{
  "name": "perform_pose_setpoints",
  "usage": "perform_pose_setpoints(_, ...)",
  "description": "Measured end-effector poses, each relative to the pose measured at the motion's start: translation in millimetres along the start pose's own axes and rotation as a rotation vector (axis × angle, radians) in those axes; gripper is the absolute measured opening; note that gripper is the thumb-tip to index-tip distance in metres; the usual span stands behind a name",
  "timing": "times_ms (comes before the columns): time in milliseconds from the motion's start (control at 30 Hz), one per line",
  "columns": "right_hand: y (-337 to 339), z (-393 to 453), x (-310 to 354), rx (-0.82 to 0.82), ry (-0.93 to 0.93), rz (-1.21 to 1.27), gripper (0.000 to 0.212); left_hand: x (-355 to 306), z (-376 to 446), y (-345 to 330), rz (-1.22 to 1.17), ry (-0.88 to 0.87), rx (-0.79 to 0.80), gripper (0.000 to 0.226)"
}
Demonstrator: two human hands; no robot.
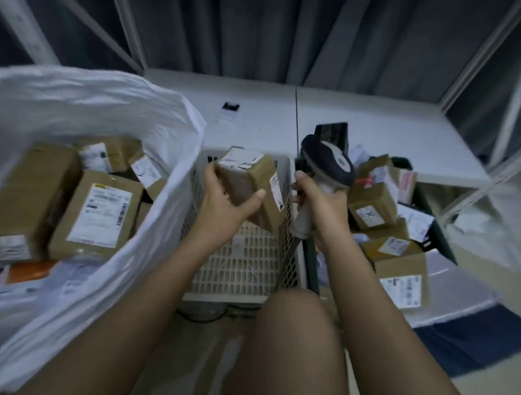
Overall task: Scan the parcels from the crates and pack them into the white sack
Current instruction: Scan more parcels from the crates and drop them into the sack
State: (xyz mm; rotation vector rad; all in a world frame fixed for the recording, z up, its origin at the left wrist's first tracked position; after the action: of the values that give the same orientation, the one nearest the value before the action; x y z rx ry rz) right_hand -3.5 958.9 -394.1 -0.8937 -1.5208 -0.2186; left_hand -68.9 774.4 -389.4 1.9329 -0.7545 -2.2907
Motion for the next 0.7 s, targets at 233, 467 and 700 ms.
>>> perform_pose_setpoints(233, -77, -93, 3, 0.234, -0.219, 0.087, 0.061, -87, -63, 107, -0.181, -0.138, -0.196, 0.090)
perform_pose_setpoints(467, -167, -162, 7, 0.415, -0.211, 0.209, 0.062, -87, -117, 208, -0.181, -0.206, -0.203, 0.059)
perform_pose_setpoints(700, -201, -188, 17, 0.378, 0.052, 0.012, 0.046, -33, -140, 270, -0.283, 0.142, -0.218, 0.043)
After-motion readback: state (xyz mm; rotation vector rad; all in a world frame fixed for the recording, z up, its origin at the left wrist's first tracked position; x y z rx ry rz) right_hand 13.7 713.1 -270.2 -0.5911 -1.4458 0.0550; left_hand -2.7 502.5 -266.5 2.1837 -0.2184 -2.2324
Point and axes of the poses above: each hand's wrist, its own z-axis towards the middle knuckle, its own y-axis out of the back of the hand, x = y × z, the point moved 8 cm from there along z, towards the middle knuckle, and after that the axes turned 14 degrees about z, right-handed, at the moved point
